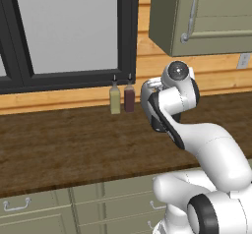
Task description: Start the toaster. Once the lever pops up, take the bread to the plate on the dining counter.
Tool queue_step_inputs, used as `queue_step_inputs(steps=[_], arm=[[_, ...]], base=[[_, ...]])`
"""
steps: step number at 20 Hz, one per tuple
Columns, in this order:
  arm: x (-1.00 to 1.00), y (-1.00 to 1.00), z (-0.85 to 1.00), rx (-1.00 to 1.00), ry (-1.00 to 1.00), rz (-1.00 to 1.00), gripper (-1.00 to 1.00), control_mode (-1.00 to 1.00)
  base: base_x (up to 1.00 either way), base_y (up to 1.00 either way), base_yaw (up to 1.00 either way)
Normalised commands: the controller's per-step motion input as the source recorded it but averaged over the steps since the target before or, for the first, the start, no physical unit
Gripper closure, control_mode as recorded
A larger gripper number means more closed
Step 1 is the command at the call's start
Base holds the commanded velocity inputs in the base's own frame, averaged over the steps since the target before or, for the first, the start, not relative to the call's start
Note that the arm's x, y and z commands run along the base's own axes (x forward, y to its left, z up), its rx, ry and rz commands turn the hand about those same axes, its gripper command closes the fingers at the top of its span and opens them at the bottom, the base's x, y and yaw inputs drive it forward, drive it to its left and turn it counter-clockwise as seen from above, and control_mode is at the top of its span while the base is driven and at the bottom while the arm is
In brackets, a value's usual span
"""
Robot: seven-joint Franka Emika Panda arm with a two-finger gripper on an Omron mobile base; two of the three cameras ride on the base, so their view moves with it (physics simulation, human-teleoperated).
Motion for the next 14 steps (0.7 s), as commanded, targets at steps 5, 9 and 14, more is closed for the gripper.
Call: queue_step_inputs(steps=[5,9,14], arm=[[0.0,0.0,0.0,0.0,0.0,0.0,-1.0,-1.0],[0.0,0.0,0.0,0.0,0.0,0.0,-1.0,-1.0],[0.0,0.0,0.0,0.0,0.0,0.0,-1.0,-1.0]], base=[[0.0,0.0,0.0],[0.0,0.0,0.0],[0.0,0.0,0.0]])
